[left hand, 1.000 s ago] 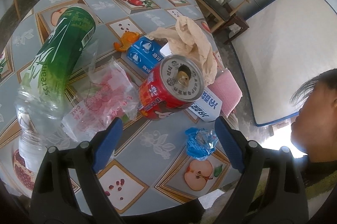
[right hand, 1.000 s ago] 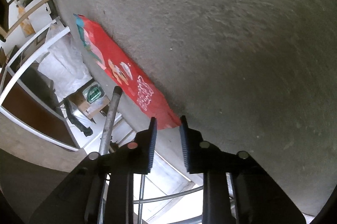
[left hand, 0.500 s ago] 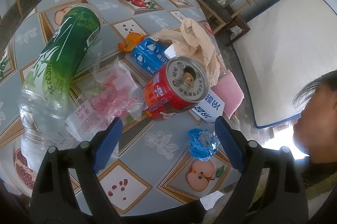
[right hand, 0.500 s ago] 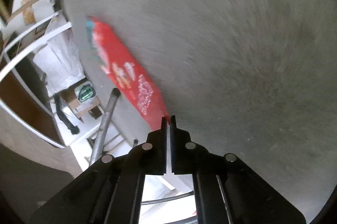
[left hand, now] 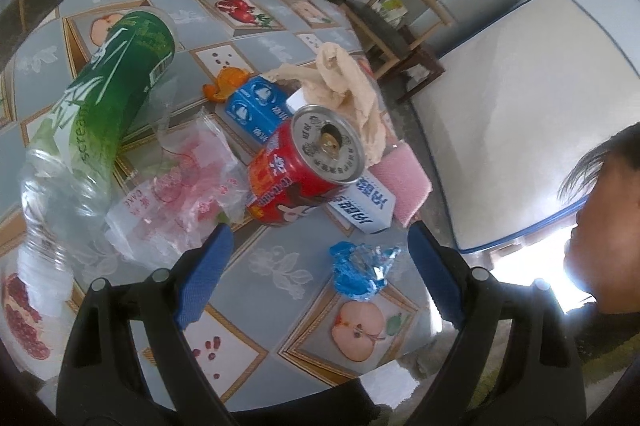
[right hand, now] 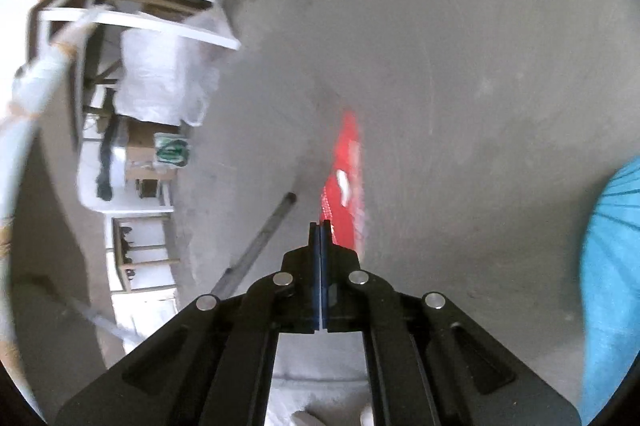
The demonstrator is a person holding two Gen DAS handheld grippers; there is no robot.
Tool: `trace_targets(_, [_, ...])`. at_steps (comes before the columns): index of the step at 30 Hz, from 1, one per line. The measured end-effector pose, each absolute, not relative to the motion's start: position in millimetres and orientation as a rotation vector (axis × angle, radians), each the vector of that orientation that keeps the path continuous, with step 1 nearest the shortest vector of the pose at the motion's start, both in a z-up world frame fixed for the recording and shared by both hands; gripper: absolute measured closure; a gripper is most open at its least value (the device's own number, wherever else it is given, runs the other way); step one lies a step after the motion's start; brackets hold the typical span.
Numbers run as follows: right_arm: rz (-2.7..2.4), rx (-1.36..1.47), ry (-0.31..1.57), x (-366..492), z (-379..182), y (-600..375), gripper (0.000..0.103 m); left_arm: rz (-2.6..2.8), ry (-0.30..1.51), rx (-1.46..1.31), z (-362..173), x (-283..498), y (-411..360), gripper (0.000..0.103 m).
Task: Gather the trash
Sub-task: 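Carry the red snack bag into the blue wastebasket with the right tool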
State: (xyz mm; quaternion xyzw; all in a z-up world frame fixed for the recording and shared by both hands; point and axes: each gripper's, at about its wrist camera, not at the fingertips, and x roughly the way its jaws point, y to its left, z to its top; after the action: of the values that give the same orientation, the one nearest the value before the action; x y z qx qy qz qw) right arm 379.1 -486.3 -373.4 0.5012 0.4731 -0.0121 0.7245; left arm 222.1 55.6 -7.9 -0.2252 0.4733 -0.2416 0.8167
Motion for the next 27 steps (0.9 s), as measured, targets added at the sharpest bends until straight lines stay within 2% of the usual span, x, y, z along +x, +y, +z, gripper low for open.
trace_targets(6, [-0.001,1.139,0.94,300,-288,-534,0.103,-0.592,0.952,-0.515,-5,210,53,0.018])
trace_targets(13, [-0.084,1.217,0.801,181,-232,-579,0.103,-0.652,0.894,-0.502,3,190,50,0.018])
trace_targets(18, [-0.242,1.281,0.801,102,-246,-593,0.103,-0.691,0.852,-0.509,9,174,51,0.018])
trace_targets(23, [-0.383,1.404,0.815,33,-297,-604,0.103,-0.709,0.812,-0.53,15,162,59,0.018])
trace_targets(27, [-0.492,1.449,0.811,13,-326,-610,0.103,-0.718,0.792,-0.536,19,152,65,0.018])
